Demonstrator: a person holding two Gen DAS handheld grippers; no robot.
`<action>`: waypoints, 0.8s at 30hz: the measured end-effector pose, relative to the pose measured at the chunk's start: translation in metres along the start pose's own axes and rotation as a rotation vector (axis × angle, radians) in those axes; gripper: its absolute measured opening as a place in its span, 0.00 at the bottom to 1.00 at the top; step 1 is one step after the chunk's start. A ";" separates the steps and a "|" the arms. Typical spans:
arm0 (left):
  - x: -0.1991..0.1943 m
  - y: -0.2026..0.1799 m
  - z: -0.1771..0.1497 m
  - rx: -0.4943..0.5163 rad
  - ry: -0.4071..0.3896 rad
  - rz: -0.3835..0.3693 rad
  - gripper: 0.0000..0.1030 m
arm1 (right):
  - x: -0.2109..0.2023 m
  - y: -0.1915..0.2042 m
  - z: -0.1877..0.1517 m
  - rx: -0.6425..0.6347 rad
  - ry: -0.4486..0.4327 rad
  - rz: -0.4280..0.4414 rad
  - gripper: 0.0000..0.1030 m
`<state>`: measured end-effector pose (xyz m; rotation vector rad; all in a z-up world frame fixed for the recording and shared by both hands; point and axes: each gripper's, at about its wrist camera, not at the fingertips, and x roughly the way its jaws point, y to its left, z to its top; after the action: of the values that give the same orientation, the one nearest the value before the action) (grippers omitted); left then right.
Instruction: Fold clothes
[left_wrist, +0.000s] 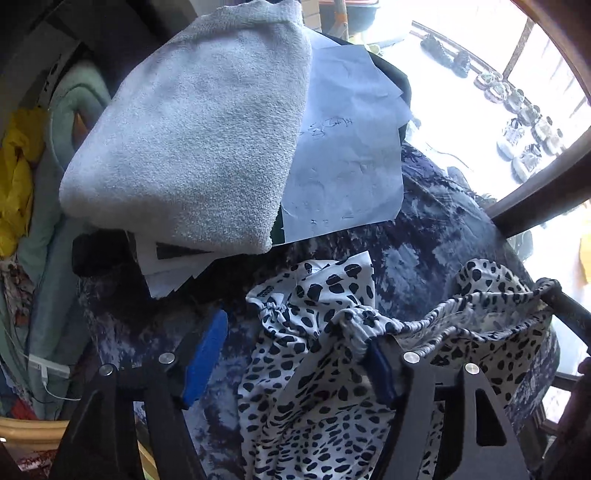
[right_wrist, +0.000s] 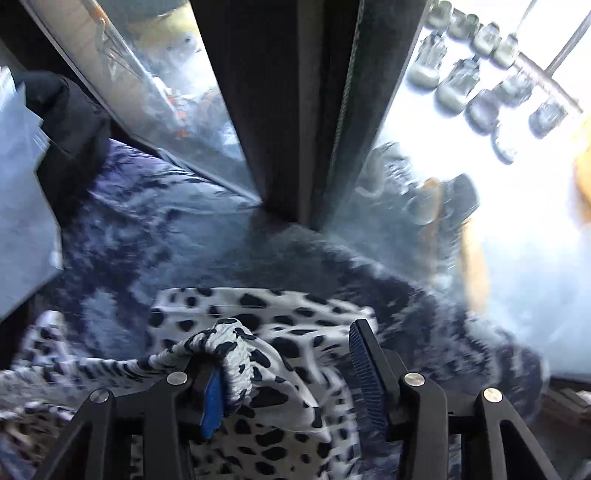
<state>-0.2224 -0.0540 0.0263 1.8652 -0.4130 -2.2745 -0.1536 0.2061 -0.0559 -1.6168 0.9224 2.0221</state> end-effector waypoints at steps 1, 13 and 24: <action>-0.001 0.004 -0.001 -0.015 0.001 -0.012 0.69 | -0.001 0.003 0.000 0.006 0.005 0.014 0.49; 0.006 0.030 -0.003 -0.084 0.045 -0.088 0.69 | 0.000 0.008 -0.001 0.124 0.057 0.090 0.50; -0.030 0.049 0.021 -0.096 0.172 -0.458 0.69 | 0.018 0.011 0.005 0.130 0.076 0.048 0.52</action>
<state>-0.2385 -0.0894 0.0740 2.2647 0.1660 -2.3089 -0.1688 0.2001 -0.0700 -1.6248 1.1066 1.9000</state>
